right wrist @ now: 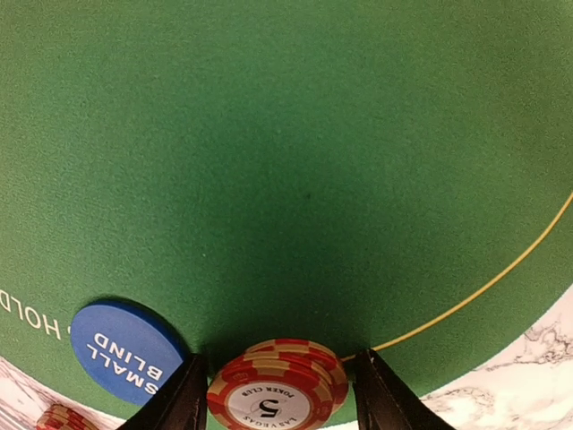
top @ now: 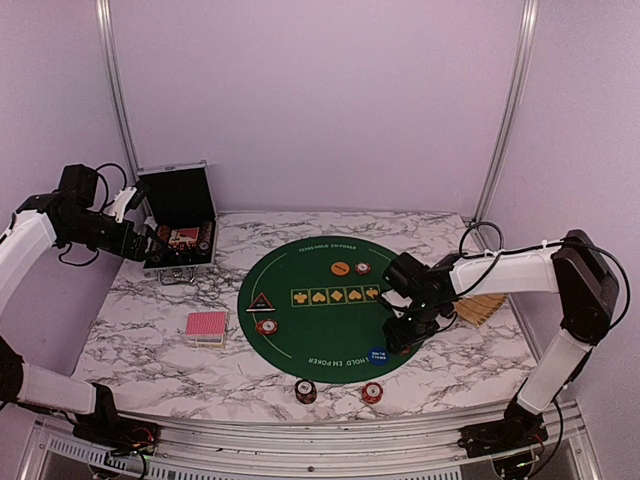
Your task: Distribute texas hold em gaming equipment
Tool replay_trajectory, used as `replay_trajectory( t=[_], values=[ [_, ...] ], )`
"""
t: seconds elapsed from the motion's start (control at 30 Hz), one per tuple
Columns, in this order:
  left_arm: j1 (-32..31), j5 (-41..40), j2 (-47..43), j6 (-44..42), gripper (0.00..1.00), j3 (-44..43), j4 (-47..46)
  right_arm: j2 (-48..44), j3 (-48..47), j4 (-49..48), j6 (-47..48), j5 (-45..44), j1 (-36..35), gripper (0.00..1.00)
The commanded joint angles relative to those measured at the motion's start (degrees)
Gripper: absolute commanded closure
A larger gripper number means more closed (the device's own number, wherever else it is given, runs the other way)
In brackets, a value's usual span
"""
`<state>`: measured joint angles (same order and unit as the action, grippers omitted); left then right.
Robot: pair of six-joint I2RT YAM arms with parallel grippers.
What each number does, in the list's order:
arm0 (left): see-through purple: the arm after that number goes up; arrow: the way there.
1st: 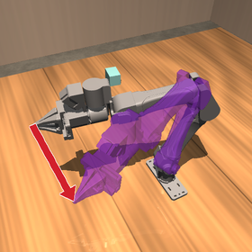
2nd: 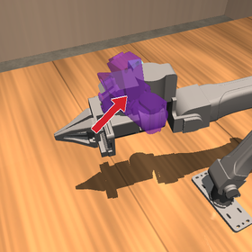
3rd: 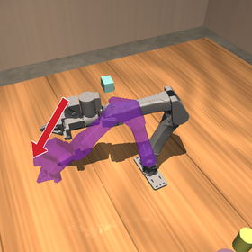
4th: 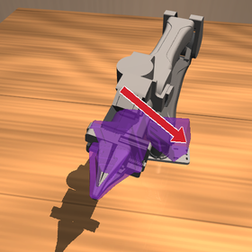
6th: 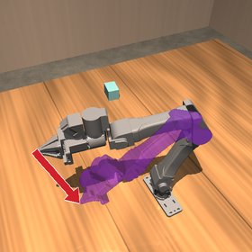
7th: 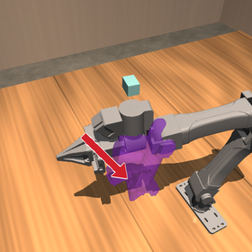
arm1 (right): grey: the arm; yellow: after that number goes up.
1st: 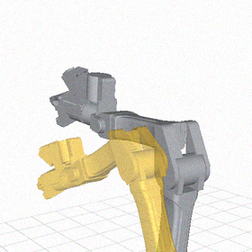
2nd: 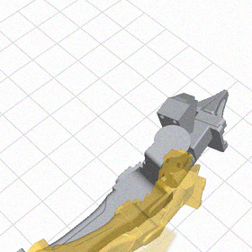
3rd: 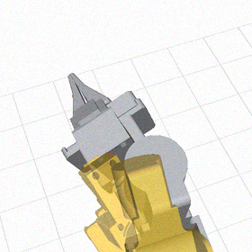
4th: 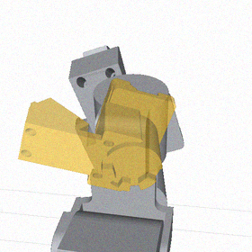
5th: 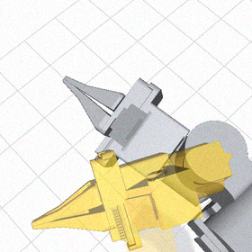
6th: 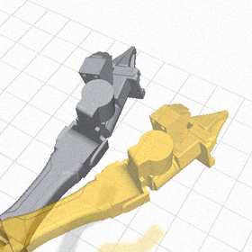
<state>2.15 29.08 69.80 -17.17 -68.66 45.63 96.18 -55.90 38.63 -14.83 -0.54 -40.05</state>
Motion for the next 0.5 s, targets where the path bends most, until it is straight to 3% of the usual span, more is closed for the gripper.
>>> replay_trajectory(
  t=[0.0,0.2,0.47],
  values=[
    [0.2,0.8,0.3,-0.6,0.01,-1.4,1.9,-0.6,-1.4,1.7,-0.7,-4.3,0.5,0.45],
    [0.2,0.9,0.0,-0.5,0.01,-1.4,1.9,-4.2,-8.0,6.9,-1.0,-7.6,-0.4,0.46],
    [0.1,1.1,-0.4,-0.3,0.01,-1.5,1.9,-1.9,-18.7,14.0,-0.7,-7.2,-10.6,0.40]
  ],
)
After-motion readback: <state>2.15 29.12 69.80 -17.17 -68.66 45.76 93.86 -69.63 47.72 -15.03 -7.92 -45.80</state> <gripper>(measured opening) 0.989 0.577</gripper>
